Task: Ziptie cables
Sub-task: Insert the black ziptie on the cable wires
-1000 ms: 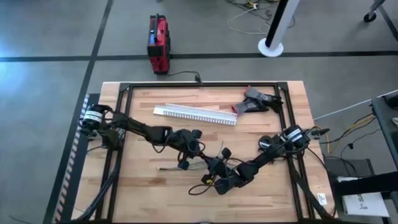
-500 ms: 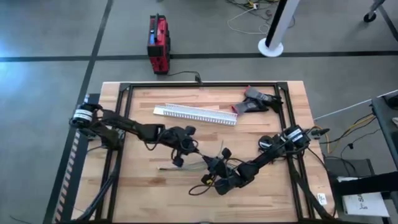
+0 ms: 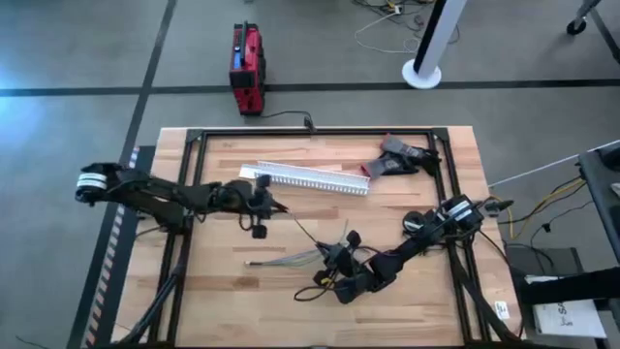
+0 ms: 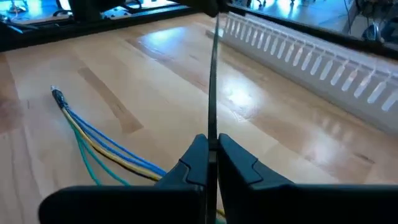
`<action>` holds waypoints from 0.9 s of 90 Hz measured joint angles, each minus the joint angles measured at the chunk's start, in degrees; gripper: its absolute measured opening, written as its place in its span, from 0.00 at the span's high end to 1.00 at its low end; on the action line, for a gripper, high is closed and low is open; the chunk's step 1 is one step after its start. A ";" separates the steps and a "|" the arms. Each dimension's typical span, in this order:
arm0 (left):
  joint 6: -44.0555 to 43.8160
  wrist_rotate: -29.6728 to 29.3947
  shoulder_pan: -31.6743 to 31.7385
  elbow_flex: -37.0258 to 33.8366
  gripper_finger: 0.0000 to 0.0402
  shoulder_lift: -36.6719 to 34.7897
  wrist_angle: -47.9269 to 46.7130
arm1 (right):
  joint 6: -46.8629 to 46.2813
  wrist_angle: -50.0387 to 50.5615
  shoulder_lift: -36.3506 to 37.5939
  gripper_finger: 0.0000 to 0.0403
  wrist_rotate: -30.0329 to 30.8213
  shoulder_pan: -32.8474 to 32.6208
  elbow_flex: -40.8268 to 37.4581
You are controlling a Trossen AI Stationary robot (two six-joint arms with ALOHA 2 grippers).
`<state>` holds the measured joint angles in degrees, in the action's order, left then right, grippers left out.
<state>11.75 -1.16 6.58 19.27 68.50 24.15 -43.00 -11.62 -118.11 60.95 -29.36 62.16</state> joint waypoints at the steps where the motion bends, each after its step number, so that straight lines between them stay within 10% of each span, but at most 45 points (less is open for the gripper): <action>1: -0.27 -0.21 0.26 -0.65 1.00 -0.20 0.53 | -0.46 0.52 0.03 0.99 -0.10 0.00 -0.03; 24: -3.60 -4.04 1.66 -10.34 1.00 -3.37 11.41 | -10.28 8.98 1.12 0.99 -1.42 0.10 -0.08; 44: -8.29 6.65 -0.35 -10.87 0.99 -2.73 18.14 | -7.21 8.66 1.41 0.99 -4.33 1.24 -0.06; 81: -2.40 8.87 -10.09 4.85 0.73 15.23 20.19 | 5.53 8.59 1.76 0.99 -8.95 1.36 0.45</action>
<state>9.35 7.71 -3.51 24.12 83.73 44.34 -37.47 -3.03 -116.36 52.00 -28.01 62.61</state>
